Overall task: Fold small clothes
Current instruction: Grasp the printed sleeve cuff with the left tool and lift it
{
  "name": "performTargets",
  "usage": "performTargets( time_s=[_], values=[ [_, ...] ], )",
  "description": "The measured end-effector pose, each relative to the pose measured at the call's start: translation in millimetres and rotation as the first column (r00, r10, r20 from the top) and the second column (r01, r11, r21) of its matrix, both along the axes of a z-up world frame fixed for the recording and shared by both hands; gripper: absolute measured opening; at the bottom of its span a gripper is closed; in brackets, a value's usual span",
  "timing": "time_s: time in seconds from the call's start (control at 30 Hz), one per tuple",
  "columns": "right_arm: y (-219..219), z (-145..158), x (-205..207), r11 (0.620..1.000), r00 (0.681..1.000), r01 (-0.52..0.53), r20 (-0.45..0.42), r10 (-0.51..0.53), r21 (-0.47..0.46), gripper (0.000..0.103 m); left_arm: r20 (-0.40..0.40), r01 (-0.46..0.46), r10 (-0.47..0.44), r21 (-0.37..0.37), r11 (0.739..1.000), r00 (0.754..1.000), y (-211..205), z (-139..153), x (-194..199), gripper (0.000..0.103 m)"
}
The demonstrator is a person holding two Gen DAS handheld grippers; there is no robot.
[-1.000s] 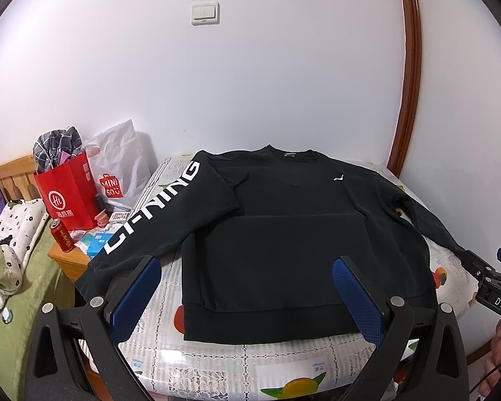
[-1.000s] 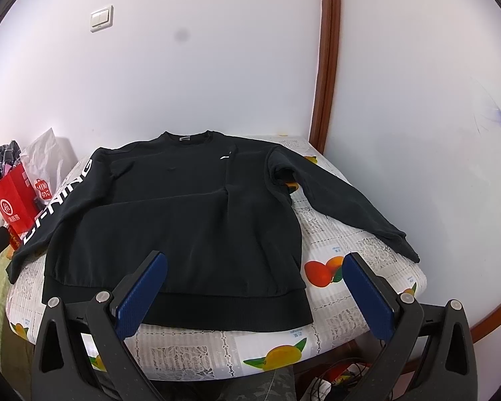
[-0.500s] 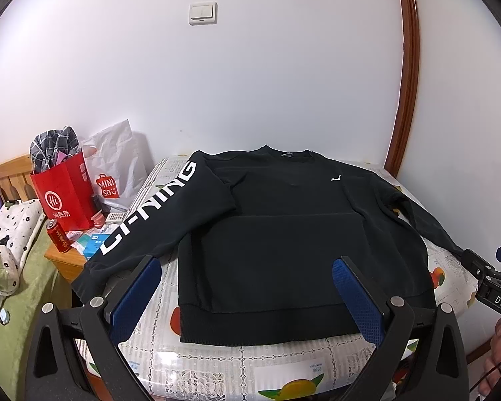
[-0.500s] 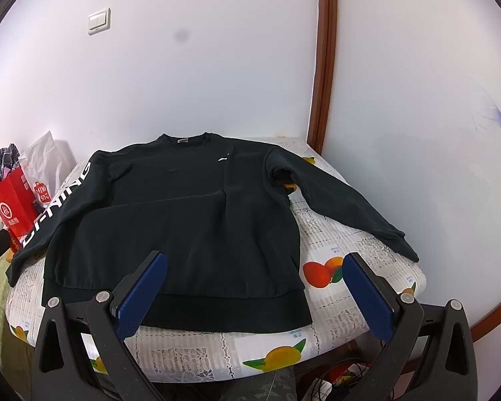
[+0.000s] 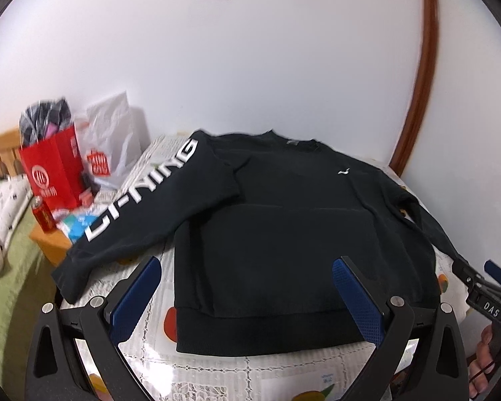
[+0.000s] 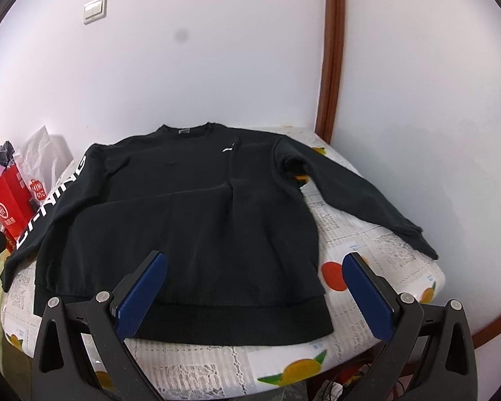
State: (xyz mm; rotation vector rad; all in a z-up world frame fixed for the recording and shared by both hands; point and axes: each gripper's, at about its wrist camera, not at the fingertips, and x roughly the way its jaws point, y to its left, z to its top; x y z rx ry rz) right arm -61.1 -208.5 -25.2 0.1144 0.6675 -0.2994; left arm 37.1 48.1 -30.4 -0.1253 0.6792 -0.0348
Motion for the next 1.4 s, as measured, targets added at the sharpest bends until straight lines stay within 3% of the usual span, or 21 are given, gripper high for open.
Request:
performTargets(
  time_s=[0.17, 0.27, 0.47, 0.63, 0.77, 0.83, 0.93, 0.97, 1.0, 1.03, 1.1, 1.23, 1.4],
  values=[
    [0.5, -32.5, 30.8, 1.000, 0.999, -0.012, -0.053, 0.011, -0.009, 0.103, -0.084, -0.066, 0.061, -0.054, 0.996, 0.995, 35.0, -33.0, 26.3, 0.103],
    [-0.2, -54.0, 50.3, 1.000, 0.995, -0.019, -0.098, 0.018, -0.007, 0.103, -0.144, -0.112, 0.090, -0.150, 0.982, 0.986, 61.1, -58.4, 42.5, 0.102],
    [2.9, -77.0, 76.6, 0.999, 0.992, -0.040, -0.122, 0.040, 0.002, 0.102, -0.224, -0.258, 0.193, -0.311, 0.915, 0.955, 111.1, -100.7, 64.0, 0.092],
    [10.2, -85.0, 97.3, 0.998, 0.989, -0.056, -0.135, 0.054, -0.005, 0.102, -0.246, -0.330, 0.247, -0.401, 0.854, 0.937, 135.8, -123.3, 78.9, 0.087],
    [16.4, -93.3, 112.0, 0.997, 0.984, -0.066, -0.168, 0.061, -0.025, 0.102, -0.219, -0.365, 0.298, -0.406, 0.838, 0.929, 144.7, -125.0, 94.3, 0.082],
    [18.2, -96.4, 118.1, 0.997, 0.981, -0.069, -0.182, 0.060, -0.042, 0.102, -0.221, -0.387, 0.323, -0.397, 0.832, 0.920, 147.4, -126.4, 103.2, 0.076],
    [17.6, -99.0, 123.4, 0.996, 0.979, -0.065, -0.195, 0.051, -0.067, 0.102, -0.227, -0.437, 0.378, -0.338, 0.834, 0.898, 150.9, -125.9, 114.0, 0.057],
    [16.1, -99.1, 125.4, 0.995, 0.979, -0.062, -0.198, 0.046, -0.074, 0.102, -0.236, -0.458, 0.399, -0.306, 0.835, 0.886, 152.6, -126.3, 119.5, 0.043],
    [14.1, -98.9, 126.6, 0.995, 0.979, -0.060, -0.198, 0.044, -0.075, 0.102, -0.247, -0.468, 0.408, -0.283, 0.837, 0.879, 153.5, -126.2, 122.9, 0.020],
    [11.4, -98.2, 128.8, 0.996, 0.980, -0.058, -0.196, 0.043, -0.074, 0.102, -0.264, -0.471, 0.406, -0.266, 0.841, 0.875, 155.0, -125.8, 126.1, 0.012],
    [5.2, -97.2, 131.8, 0.996, 0.979, -0.052, -0.198, 0.038, -0.066, 0.102, -0.279, -0.457, 0.384, -0.278, 0.845, 0.880, 158.9, -121.0, 133.4, 0.008],
    [-9.5, -91.9, 136.5, 0.998, 0.982, -0.042, -0.187, 0.033, -0.046, 0.102, -0.179, -0.410, 0.379, -0.194, 0.891, 0.908, 145.2, -80.4, 141.7, 0.008],
    [-26.1, -76.2, 140.5, 0.996, 0.988, -0.064, -0.145, 0.054, -0.062, 0.102, -0.058, -0.283, 0.277, -0.163, 0.945, 0.959, 105.0, -22.4, 165.4, 0.008]
  ],
)
